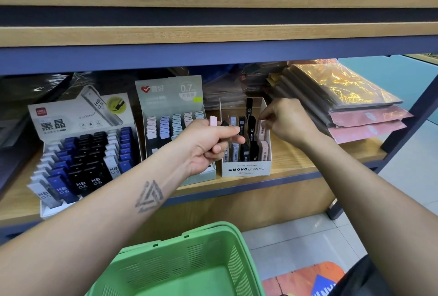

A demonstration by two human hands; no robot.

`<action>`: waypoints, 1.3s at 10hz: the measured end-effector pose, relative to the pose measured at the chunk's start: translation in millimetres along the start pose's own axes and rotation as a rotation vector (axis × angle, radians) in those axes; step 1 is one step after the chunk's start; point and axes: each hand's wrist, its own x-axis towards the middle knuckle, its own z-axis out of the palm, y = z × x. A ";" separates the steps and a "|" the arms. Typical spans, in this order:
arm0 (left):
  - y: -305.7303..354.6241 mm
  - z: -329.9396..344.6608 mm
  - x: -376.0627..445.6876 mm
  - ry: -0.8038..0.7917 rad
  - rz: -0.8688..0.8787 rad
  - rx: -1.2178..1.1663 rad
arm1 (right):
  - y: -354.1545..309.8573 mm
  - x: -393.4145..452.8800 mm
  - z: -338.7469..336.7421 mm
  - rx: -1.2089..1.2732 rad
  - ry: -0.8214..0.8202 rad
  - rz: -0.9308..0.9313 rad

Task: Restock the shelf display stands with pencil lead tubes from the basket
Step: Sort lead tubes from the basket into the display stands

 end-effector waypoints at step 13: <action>-1.3 -4.3 -2.6 -0.026 -0.027 0.013 | -7.0 1.3 9.3 -0.088 -0.013 0.085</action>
